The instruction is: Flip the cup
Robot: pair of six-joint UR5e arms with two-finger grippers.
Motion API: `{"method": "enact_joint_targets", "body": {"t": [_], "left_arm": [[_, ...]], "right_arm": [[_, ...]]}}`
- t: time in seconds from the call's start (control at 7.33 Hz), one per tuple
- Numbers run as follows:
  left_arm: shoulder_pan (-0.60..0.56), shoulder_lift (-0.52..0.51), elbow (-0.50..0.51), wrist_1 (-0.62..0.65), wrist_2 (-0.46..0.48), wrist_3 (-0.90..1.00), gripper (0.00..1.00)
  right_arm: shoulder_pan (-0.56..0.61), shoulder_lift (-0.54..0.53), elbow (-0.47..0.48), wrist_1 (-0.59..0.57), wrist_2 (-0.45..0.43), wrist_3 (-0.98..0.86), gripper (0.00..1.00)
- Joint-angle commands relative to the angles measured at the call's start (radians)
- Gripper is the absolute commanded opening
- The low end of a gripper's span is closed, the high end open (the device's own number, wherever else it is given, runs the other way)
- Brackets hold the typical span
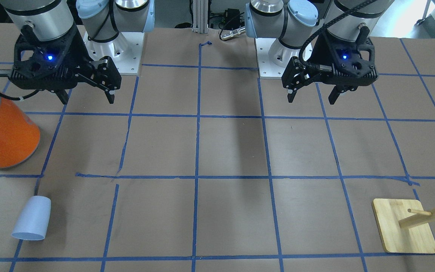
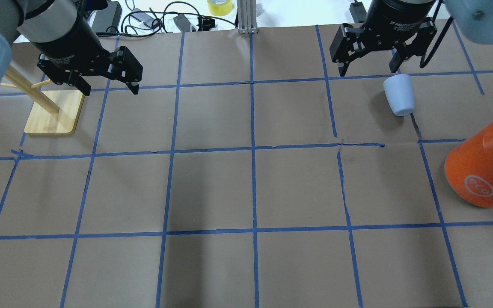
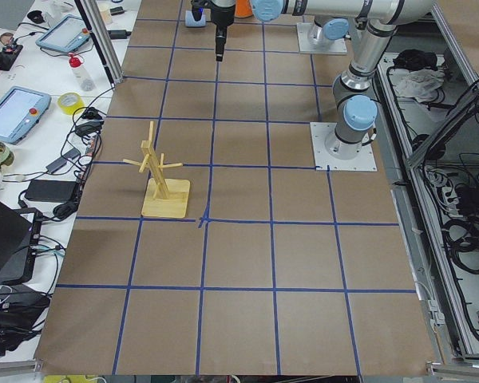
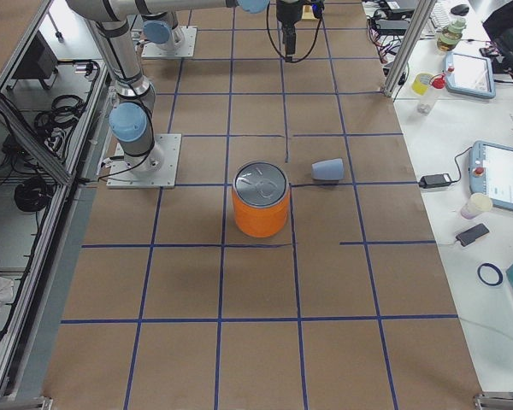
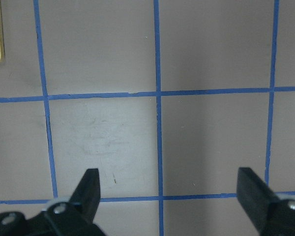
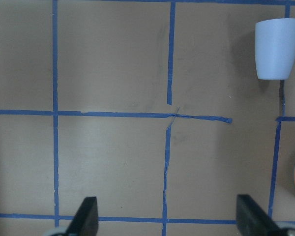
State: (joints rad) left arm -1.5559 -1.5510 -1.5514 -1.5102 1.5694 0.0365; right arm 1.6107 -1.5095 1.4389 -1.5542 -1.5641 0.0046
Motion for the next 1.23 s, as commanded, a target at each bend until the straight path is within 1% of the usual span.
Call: {"method": "enact_joint_targets", "body": {"t": [0.0,0.41,0.68,0.82,0.95,1.09], "left_arm": [[0.000,0.009,-0.003,-0.002,0.001,0.008,1.00],[-0.003,0.012,-0.018,-0.009,0.003,-0.001,1.00],[-0.003,0.014,-0.021,-0.010,0.004,-0.001,1.00],[-0.003,0.015,-0.021,-0.012,0.004,-0.001,1.00],[-0.003,0.020,-0.021,-0.010,0.004,-0.001,1.00],[-0.003,0.020,-0.022,-0.012,0.006,-0.001,1.00]], "right_arm": [[-0.001,0.000,0.000,-0.003,-0.002,-0.002,1.00],[-0.001,0.000,-0.002,-0.001,-0.001,0.005,1.00],[-0.001,0.000,-0.020,-0.001,0.001,0.017,1.00],[-0.002,0.011,-0.018,-0.018,0.019,0.018,1.00],[-0.002,0.014,-0.006,-0.053,0.019,0.053,1.00],[-0.015,0.029,-0.002,-0.081,0.003,0.043,1.00]]}}
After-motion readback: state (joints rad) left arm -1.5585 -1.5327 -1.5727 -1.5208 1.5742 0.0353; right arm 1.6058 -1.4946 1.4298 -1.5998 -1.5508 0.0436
